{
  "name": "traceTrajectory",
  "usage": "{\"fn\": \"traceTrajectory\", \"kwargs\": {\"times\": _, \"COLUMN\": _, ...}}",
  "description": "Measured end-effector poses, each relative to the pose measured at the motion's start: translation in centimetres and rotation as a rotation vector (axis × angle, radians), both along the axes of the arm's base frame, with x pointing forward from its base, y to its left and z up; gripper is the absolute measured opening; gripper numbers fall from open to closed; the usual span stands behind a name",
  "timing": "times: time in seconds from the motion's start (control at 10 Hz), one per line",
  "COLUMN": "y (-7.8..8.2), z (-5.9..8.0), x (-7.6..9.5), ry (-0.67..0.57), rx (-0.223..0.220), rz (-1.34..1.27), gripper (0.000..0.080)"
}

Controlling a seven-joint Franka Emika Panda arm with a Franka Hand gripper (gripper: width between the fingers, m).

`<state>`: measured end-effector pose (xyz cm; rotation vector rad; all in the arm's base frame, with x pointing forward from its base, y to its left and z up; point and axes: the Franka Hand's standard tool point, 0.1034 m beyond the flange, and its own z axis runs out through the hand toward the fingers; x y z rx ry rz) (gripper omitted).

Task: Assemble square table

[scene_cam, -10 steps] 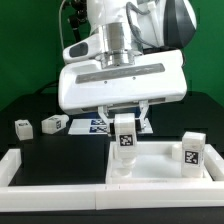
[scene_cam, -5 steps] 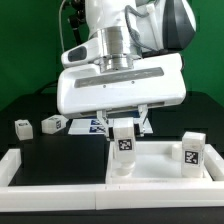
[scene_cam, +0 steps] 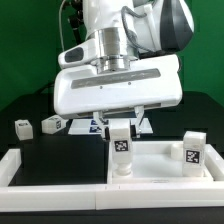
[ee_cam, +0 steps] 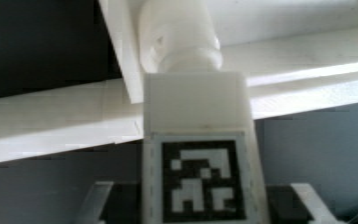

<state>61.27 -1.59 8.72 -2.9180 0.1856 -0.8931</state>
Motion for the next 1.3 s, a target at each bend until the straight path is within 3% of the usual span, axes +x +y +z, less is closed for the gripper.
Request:
{"fn": "traceTrajectory", "kwargs": {"times": 0.5, "y": 0.0, "z": 0.0, "x": 0.0, "ry": 0.000, "rx": 0.000, "rz": 0.000, "gripper": 0.0290}}
{"fn": "traceTrajectory", "kwargs": {"times": 0.6, "y": 0.3, "z": -0.1, "x": -0.1, "ry": -0.041, "rx": -0.026, "rz": 0.005, "gripper": 0.0290}}
{"fn": "traceTrajectory", "kwargs": {"times": 0.7, "y": 0.6, "z": -1.4, "x": -0.7, "ry": -0.015, "rx": -0.043, "rz": 0.035, "gripper": 0.0290}}
{"fn": "traceTrajectory", "kwargs": {"times": 0.8, "y": 0.5, "z": -1.6, "x": -0.7, "ry": -0.011, "rx": -0.050, "rz": 0.039, "gripper": 0.0290}}
{"fn": "traceTrajectory", "kwargs": {"times": 1.3, "y": 0.9, "z": -2.1, "x": -0.7, "ry": 0.028, "rx": -0.031, "rz": 0.049, "gripper": 0.0290}}
